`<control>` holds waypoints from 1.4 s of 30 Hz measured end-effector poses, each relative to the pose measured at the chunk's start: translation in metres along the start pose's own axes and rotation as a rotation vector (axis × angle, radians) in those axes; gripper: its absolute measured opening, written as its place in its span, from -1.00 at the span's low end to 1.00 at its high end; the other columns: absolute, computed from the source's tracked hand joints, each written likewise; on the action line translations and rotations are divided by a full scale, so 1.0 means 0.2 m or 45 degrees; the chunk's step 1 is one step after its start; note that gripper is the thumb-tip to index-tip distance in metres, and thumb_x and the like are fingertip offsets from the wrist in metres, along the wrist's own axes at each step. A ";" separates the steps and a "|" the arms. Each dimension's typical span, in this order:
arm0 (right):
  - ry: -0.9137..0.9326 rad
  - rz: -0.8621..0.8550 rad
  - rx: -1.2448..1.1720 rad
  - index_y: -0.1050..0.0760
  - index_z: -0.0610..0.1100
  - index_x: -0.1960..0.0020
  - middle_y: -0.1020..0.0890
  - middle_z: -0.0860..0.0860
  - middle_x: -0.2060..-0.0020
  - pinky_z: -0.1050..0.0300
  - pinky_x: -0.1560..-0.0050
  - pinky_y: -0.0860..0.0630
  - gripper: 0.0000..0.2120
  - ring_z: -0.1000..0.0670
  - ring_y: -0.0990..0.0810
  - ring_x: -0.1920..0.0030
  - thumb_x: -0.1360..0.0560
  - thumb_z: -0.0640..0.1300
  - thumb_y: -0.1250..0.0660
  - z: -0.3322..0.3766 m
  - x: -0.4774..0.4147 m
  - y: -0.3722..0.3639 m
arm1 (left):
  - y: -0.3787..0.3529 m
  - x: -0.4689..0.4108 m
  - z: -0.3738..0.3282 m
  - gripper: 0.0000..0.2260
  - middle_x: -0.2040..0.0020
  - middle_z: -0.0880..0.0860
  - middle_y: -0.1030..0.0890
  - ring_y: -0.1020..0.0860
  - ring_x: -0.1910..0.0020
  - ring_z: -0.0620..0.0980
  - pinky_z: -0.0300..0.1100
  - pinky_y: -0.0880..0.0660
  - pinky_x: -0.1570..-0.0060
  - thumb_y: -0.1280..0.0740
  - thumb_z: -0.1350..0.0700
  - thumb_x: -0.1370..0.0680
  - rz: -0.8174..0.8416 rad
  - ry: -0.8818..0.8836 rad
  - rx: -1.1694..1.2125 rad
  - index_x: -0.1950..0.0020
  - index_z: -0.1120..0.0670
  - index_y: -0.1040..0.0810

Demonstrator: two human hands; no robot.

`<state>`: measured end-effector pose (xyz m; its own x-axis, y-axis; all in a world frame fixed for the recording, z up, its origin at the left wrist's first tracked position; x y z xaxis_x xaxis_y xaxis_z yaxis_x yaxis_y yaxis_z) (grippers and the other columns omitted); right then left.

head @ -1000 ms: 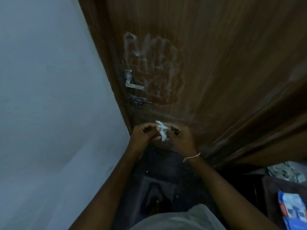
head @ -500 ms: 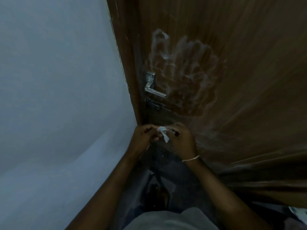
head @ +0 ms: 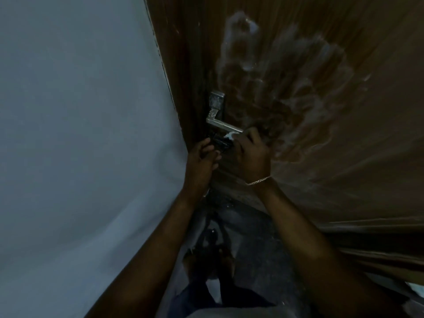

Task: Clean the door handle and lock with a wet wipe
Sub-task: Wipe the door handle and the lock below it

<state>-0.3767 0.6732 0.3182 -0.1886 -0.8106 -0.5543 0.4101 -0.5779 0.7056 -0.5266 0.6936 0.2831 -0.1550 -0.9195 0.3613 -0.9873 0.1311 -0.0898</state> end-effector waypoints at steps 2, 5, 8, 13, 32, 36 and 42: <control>-0.021 -0.031 -0.013 -0.60 -0.21 0.01 -0.50 -0.12 0.13 0.06 0.23 -0.52 -0.92 -0.08 -0.53 0.25 -0.60 -0.27 -0.33 -0.03 0.01 -0.01 | 0.02 -0.02 0.00 -0.63 -0.29 0.16 -0.55 -0.62 -0.10 0.04 -0.15 -0.56 -0.04 -0.28 0.16 -0.63 0.008 0.009 0.004 -0.45 0.07 -0.41; -0.067 -0.058 -0.024 -0.60 -0.24 0.04 -0.51 -0.18 0.12 -0.08 0.24 -0.54 -0.92 -0.12 -0.53 0.23 -0.58 -0.28 -0.33 -0.07 0.01 0.00 | 0.06 -0.05 -0.01 -0.60 -0.27 0.17 -0.55 -0.61 -0.09 0.06 -0.12 -0.54 -0.04 -0.28 0.20 -0.63 0.000 0.013 0.021 -0.47 0.08 -0.40; -0.095 -0.027 0.046 -0.63 -0.22 -0.03 -0.54 -0.19 0.07 0.05 0.25 -0.50 -0.91 -0.09 -0.54 0.23 -0.55 -0.28 -0.38 -0.02 -0.03 -0.02 | 0.08 -0.09 -0.03 -0.54 -0.21 0.10 -0.55 -0.61 -0.06 0.04 -0.15 -0.54 -0.02 -0.30 0.25 -0.61 0.010 0.026 0.025 -0.50 0.02 -0.36; -0.105 0.025 0.145 -0.63 -0.23 0.02 -0.55 -0.19 0.11 0.08 0.36 -0.49 -0.92 -0.12 -0.55 0.27 -0.48 -0.32 -0.44 0.01 -0.01 -0.02 | 0.07 -0.17 -0.09 -0.42 -0.21 0.08 -0.56 -0.61 -0.04 0.03 -0.16 -0.56 0.00 -0.30 0.30 -0.59 0.065 0.023 -0.017 -0.56 -0.08 -0.28; -0.043 -0.095 0.295 -0.65 -0.22 0.12 -0.59 -0.17 0.21 -0.04 0.27 -0.50 -0.95 -0.18 -0.56 0.26 -0.45 -0.33 -0.44 0.06 -0.04 -0.05 | 0.12 -0.26 -0.18 -0.47 0.00 0.18 -0.70 -0.65 0.09 0.04 -0.08 -0.56 0.02 -0.26 0.29 -0.58 0.170 -0.026 -0.268 -0.52 -0.06 -0.39; -0.007 -0.070 0.298 -0.63 -0.21 0.10 -0.61 -0.19 0.15 -0.03 0.21 -0.50 -0.97 -0.19 -0.58 0.21 -0.49 -0.24 -0.42 0.15 -0.10 -0.09 | 0.12 -0.24 -0.18 -0.44 0.06 0.15 -0.69 -0.64 0.11 0.05 -0.13 -0.55 0.07 -0.23 0.33 -0.57 0.208 -0.026 -0.277 -0.53 -0.06 -0.36; -0.052 -0.068 0.390 -0.65 -0.14 0.06 -0.63 -0.14 0.12 -0.09 0.04 -0.44 -0.95 -0.17 -0.60 0.15 -0.49 -0.19 -0.44 0.15 -0.09 -0.08 | 0.14 -0.27 -0.16 -0.44 0.15 0.01 -0.69 -0.65 0.12 0.02 -0.18 -0.56 0.12 -0.27 0.33 -0.55 0.235 -0.002 -0.244 -0.49 -0.12 -0.41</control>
<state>-0.4056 0.6939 0.3304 -0.2408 -0.7779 -0.5804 0.1121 -0.6163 0.7795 -0.5464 0.7579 0.2908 -0.3328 -0.8742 0.3535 -0.9311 0.3639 0.0234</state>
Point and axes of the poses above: each hand's wrist, its own x-axis away from the middle knuckle, its own y-axis out of the back of the hand, z = x × y, the point moved 5 cm from there along -x, towards the middle knuckle
